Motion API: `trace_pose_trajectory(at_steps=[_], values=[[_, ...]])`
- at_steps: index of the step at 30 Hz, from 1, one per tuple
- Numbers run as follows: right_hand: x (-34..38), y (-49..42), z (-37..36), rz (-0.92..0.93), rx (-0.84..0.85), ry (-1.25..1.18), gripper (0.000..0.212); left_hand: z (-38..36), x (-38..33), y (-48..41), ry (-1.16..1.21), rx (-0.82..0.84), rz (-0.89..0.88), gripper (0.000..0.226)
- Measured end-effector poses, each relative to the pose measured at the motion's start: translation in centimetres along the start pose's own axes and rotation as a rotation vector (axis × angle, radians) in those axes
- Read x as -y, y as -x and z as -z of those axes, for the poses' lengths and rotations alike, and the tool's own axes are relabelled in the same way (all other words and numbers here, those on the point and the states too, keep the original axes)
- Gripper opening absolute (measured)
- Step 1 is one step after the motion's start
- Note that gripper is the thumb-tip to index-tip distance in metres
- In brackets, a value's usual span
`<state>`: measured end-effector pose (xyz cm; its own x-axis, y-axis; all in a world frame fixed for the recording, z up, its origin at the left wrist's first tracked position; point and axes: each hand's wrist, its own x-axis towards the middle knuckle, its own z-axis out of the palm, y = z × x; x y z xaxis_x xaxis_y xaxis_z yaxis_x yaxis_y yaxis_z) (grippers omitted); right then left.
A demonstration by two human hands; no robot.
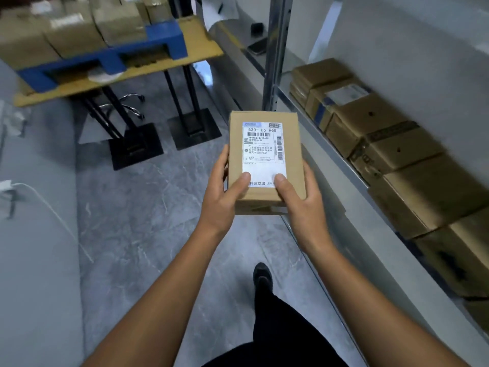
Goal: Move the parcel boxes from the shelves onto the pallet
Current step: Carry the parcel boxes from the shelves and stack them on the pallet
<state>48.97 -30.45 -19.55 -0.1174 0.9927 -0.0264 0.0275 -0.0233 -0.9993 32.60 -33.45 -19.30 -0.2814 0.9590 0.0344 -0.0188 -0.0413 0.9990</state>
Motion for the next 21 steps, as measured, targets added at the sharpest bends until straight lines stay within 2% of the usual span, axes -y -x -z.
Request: trace_pose_trajectory(at_steps=[7,11,17,21], values=[[1.6,-14.5,-3.9,-0.006,0.120,-0.034,0.070,2.9,-1.3,-13.2,-0.046,-0.094,0.040,0.086],[2.0,-21.9,-6.2,-0.025,0.246,-0.044,0.070,5.0,-1.0,-19.4,-0.111,-0.140,0.055,0.084],[1.8,-31.8,-11.4,-0.089,0.411,-0.012,0.052,10.9,0.2,-28.6,-0.117,-0.240,0.051,0.090],[1.0,-39.6,-15.1,-0.128,0.562,0.095,0.068,16.4,2.2,-35.6,-0.016,-0.275,0.101,0.091]])
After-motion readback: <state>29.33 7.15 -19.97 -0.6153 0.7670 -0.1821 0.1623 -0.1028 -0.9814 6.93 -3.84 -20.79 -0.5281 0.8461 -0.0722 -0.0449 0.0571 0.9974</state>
